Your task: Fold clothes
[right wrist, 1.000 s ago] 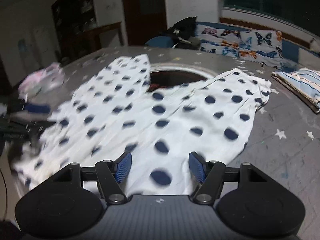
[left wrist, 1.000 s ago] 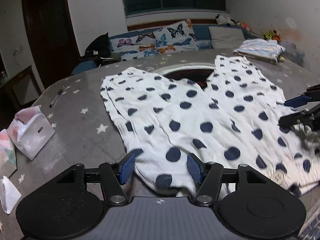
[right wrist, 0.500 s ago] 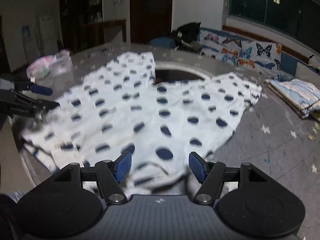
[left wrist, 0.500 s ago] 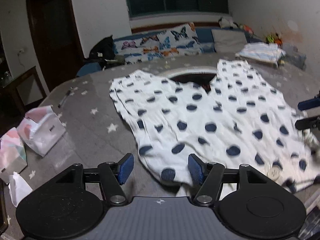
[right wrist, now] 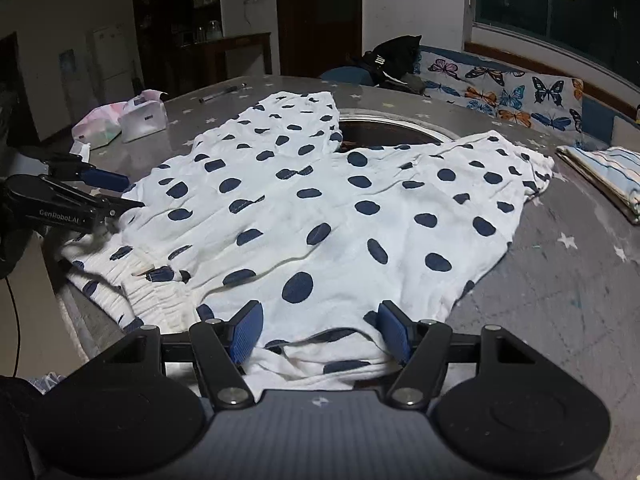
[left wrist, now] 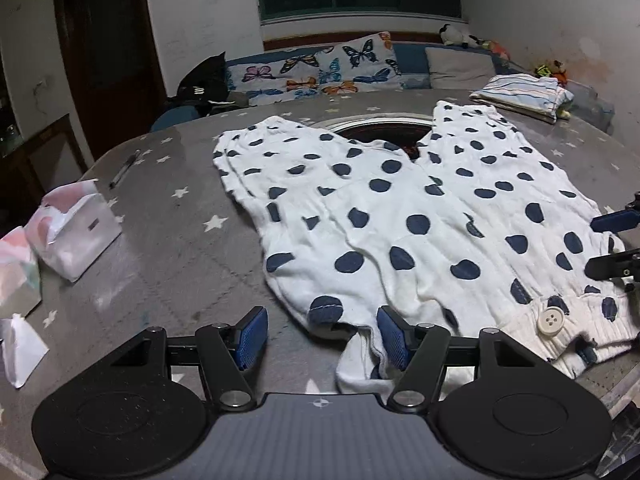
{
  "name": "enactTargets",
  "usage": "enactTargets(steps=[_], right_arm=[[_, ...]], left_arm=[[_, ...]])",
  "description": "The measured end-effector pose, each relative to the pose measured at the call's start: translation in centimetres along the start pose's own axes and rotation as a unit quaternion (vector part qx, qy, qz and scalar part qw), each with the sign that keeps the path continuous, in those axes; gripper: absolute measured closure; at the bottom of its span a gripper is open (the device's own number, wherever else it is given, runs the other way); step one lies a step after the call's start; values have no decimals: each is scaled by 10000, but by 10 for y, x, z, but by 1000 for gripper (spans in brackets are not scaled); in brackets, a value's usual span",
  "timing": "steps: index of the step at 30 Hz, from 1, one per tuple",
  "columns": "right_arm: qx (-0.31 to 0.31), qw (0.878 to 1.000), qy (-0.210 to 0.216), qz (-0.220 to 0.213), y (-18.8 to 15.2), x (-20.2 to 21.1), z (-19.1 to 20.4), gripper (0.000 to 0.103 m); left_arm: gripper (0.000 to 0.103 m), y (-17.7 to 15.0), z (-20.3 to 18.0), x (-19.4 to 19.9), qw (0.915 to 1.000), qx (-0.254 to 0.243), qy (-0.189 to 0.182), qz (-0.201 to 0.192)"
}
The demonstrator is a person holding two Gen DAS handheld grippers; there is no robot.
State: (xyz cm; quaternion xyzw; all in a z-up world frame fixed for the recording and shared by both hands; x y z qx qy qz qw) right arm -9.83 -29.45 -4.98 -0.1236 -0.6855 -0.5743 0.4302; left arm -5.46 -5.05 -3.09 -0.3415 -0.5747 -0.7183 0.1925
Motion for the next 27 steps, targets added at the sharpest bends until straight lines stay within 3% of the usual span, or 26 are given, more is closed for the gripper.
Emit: enactTargets(steps=[9, 14, 22, 27], right_arm=[[114, 9999, -24, 61, 3, 0, 1, 37], [127, 9999, 9, 73, 2, -3, 1, 35], [123, 9999, 35, -60, 9, 3, 4, 35], [101, 9997, 115, -184, 16, 2, 8, 35]], left_arm=[[38, -13, 21, 8, 9986, 443, 229, 172], [38, -5, 34, 11, 9965, 562, 599, 128], [40, 15, 22, 19, 9972, 421, 598, -156], [40, 13, 14, 0, 9978, 281, 595, 21]])
Point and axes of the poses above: each gripper's, at about its wrist camera, not at the fingertips, and x roughly against the way its jaws point, z to its left, y to its top, the point moved 10 cm from there along -x, roughly the way its jaws point, and after that the axes turned 4 degrees about z, right-handed, at the moved point
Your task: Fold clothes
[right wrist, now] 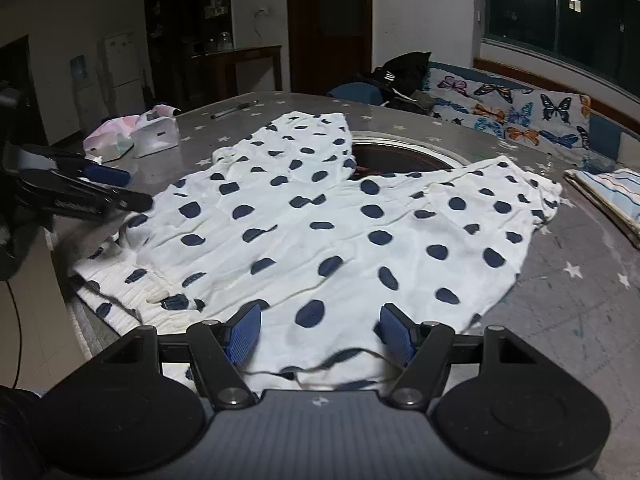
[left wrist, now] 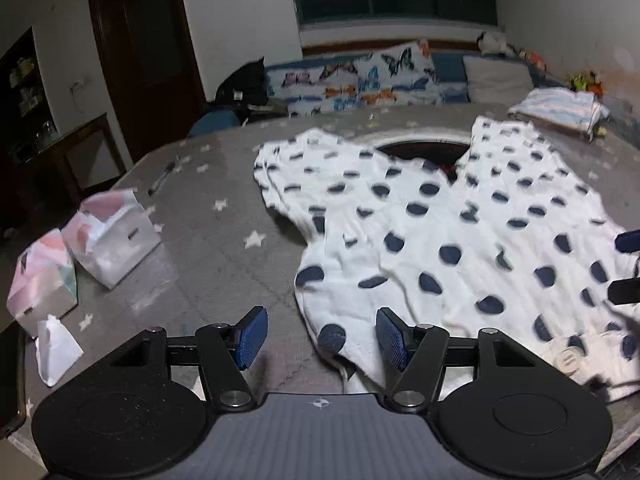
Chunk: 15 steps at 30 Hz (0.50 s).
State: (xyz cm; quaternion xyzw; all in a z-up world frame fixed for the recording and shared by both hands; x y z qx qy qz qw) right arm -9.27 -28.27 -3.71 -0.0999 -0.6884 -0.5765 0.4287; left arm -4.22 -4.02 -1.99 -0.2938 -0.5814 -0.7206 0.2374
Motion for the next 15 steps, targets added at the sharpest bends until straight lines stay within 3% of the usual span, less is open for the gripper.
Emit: enactTargets(steps=[8, 11, 15], right_arm=[[-9, 9999, 36, 167, -10, -8, -2, 35], [-14, 9998, 47, 176, -10, -8, -3, 33], [-16, 9999, 48, 151, -11, -9, -2, 29]], left_arm=[[42, -8, 18, -1, 9996, 178, 65, 211], [41, 10, 24, 1, 9990, 437, -73, 64], [43, 35, 31, -16, 9983, 553, 131, -164]])
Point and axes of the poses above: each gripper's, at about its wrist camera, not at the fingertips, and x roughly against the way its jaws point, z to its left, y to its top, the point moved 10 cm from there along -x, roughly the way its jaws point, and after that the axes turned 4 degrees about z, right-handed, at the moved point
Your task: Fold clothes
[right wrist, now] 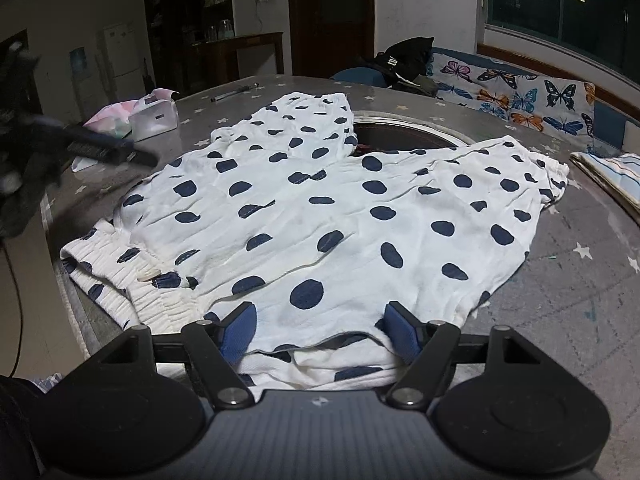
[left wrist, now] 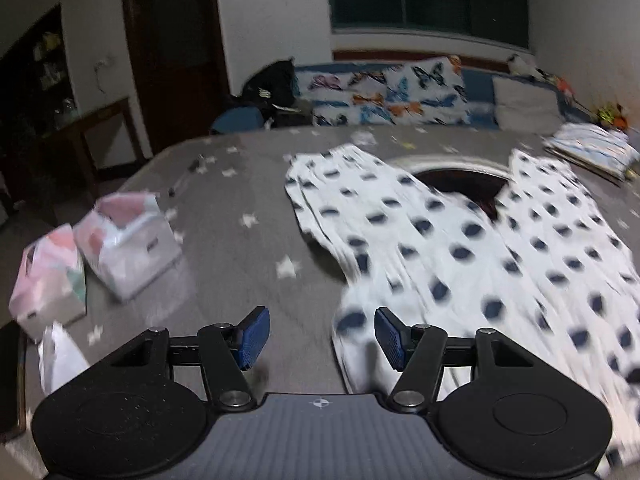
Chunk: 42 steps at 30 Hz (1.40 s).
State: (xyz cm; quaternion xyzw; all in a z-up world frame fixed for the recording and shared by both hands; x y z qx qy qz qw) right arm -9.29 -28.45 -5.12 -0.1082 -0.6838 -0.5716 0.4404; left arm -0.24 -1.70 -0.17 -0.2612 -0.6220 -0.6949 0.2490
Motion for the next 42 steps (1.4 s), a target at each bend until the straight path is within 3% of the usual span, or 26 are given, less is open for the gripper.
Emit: enactTargets(steps=[3, 7, 13, 15, 20, 25, 30, 36, 39, 42], right_arm=[[-21, 10000, -4, -12, 0, 0, 0, 29], [-24, 10000, -13, 3, 1, -1, 0, 28], [-42, 10000, -19, -3, 0, -2, -1, 25], [-48, 10000, -20, -6, 0, -2, -1, 24], [-70, 10000, -29, -21, 0, -2, 0, 24], [-84, 10000, -43, -17, 0, -2, -1, 24], [-86, 9999, -52, -26, 0, -2, 0, 24], [-85, 9999, -58, -36, 0, -2, 0, 24], [-93, 9999, -63, -36, 0, -2, -1, 23], [-106, 9999, -66, -40, 0, -2, -1, 24]], left_arm=[[46, 10, 1, -21, 9999, 101, -26, 13], [63, 3, 5, -42, 9994, 112, 198, 251], [63, -10, 24, -36, 9976, 88, 604, 312], [63, -5, 27, -33, 9978, 258, 523, 329], [63, 25, 5, -31, 9998, 192, 93, -48], [62, 40, -6, -50, 9994, 317, -98, -41], [63, 30, 2, -77, 9993, 93, 230, 268], [61, 29, 21, -78, 9980, -44, 609, 181], [62, 30, 26, -69, 9979, 7, 647, 101], [62, 31, 17, -51, 9992, 18, 398, 8]])
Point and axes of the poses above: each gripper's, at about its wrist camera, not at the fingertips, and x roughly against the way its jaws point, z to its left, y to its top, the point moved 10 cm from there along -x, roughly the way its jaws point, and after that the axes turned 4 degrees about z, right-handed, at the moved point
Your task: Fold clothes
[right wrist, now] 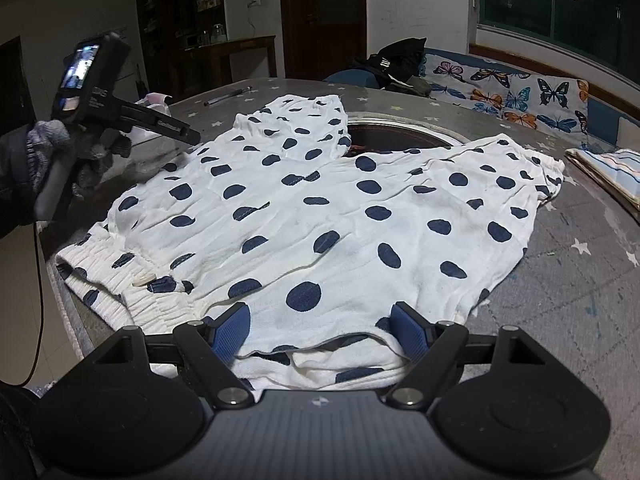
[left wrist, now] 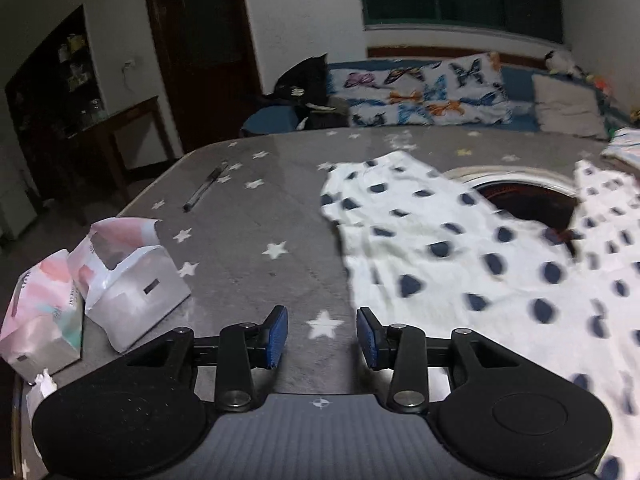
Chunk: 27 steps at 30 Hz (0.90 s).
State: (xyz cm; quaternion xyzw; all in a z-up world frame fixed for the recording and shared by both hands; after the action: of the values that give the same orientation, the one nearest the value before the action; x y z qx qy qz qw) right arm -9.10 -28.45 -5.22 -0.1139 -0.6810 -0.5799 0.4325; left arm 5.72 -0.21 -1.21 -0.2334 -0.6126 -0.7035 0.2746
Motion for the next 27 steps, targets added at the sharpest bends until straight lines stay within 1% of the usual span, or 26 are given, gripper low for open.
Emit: enactTargets(steps=[2, 4, 6, 10, 15, 19, 25, 27], right_arm=[[12, 10000, 0, -32, 3, 2, 1, 24], [21, 10000, 7, -85, 6, 4, 2, 24], [34, 9999, 12, -126, 9, 5, 2, 24], [0, 10000, 3, 23, 1, -2, 0, 23], [62, 10000, -24, -33, 4, 4, 2, 24], [68, 10000, -36, 10, 1, 2, 3, 24], [37, 9999, -109, -124, 5, 10, 0, 24], [5, 9997, -142, -185, 7, 12, -2, 24]], left_arm=[[61, 0, -10, 15, 9996, -92, -237, -90], [59, -2, -24, 30, 9983, -222, -502, -179], [58, -8, -38, 42, 9962, -314, -793, -179], [58, -21, -61, 48, 9928, -527, -1078, -60], [56, -38, -80, 52, 9896, -804, -1194, 42], [53, -44, -80, 53, 9897, -763, -1205, 100], [40, -38, -80, 66, 9902, -695, -1214, -55], [32, -35, -81, 70, 9900, -673, -1233, -128]])
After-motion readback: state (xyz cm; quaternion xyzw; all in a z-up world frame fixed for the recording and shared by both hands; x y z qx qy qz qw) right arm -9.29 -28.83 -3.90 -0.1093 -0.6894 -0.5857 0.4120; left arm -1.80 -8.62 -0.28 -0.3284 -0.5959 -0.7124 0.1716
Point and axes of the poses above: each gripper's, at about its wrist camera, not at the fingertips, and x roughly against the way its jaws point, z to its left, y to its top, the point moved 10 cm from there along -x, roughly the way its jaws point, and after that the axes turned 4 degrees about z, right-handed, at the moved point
